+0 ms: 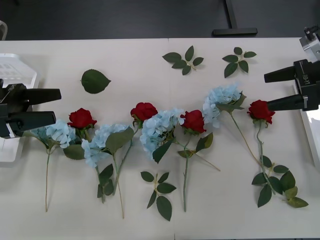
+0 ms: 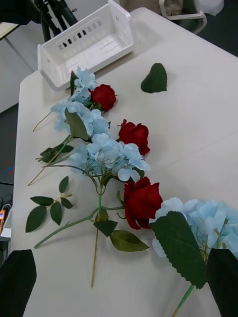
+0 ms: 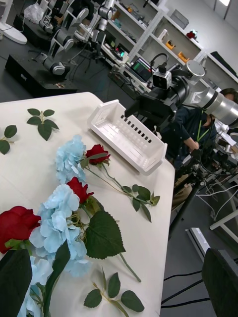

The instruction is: Place the red flowers into the right box and the blue flowers into the left box. If a person shows an open palm, hand one flower to the person first, then continue sorting.

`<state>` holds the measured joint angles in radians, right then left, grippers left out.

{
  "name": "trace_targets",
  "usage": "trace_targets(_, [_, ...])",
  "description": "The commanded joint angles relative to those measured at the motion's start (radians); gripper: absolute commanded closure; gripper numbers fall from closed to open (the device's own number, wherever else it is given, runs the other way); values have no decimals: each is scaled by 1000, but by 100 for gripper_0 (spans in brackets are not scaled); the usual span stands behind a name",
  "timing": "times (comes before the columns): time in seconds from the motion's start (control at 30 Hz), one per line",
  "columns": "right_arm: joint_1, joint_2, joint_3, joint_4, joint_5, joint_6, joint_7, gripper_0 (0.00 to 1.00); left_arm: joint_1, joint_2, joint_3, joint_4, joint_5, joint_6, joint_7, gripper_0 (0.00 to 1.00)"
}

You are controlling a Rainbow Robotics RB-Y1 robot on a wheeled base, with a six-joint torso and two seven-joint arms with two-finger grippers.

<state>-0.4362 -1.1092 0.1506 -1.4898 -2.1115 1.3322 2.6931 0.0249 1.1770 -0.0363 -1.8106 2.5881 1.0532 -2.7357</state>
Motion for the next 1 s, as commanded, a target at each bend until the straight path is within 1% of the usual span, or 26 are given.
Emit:
trace_targets(0.03, [48, -37, 24, -3, 8, -4, 12, 0, -17, -13, -25, 5, 18, 8, 30, 0])
trace_targets(0.07, [42, -37, 17, -3, 8, -4, 12, 0, -16, 24, -37, 4, 66, 28, 30, 0])
trace_targets(0.13, [40, -38, 10, -3, 8, -4, 12, 0, -16, 38, -27, -7, 98, 44, 30, 0])
trace_targets(0.2, [39, -38, 4, -3, 18, -4, 12, 0, -10, 41, 36, -6, 60, 57, 30, 0])
trace_targets(0.3, [34, -38, 4, -3, 28, -4, 12, 0, 6, 38, 141, -6, -52, 85, 30, 0])
trace_targets(0.37, [34, -38, 4, -3, 44, -8, 12, 0, 7, 33, 216, -9, -172, 123, 182, 0])
trace_targets(0.43, [31, -38, 4, -1, 70, -11, 12, 0, 7, 27, 257, -9, -249, 151, 266, 0])
trace_targets(0.47, [27, -37, 4, -3, 107, -11, 12, 0, 7, 23, 291, -9, -324, 185, 364, 0])
trace_targets(0.5, [25, -37, 6, -3, 122, -11, 12, 0, 7, 21, 302, -10, -356, 200, 406, 0])
trace_targets(0.53, [22, -35, 6, -4, 170, -11, 12, 0, 7, 15, 328, -9, -431, 237, 490, 0])
trace_targets(0.6, [20, -32, 6, -9, 228, -11, 12, 0, 7, 12, 340, -10, -508, 271, 568, 0])
trace_targets(0.67, [20, -29, 6, -20, 292, -8, -193, 0, 7, 3, 342, -10, -579, 304, 651, 0])
trace_targets(0.7, [20, -29, 7, -21, 306, -4, -259, 0, 9, 1, 340, -10, -602, 315, 677, 0])
trace_targets(0.73, [19, -23, 10, -24, 340, 9, -409, 0, 7, -7, 340, -10, -651, 344, 751, 0])
trace_targets(0.77, [19, -18, 9, -24, 361, 16, -481, 0, 9, -10, 342, -10, -681, 360, 788, 0])
trace_targets(0.83, [17, -4, 10, -24, 397, 32, -582, 0, 7, -11, 340, -15, -730, 383, 837, 0])
trace_targets(0.93, [13, 32, 9, -23, 481, 42, -763, 0, 7, -11, 334, -42, -839, 419, 975, 0])
trace_targets(1.0, [13, 46, 10, -21, 513, 41, -839, 0, 7, -11, 323, -55, -879, 426, 1030, 0])
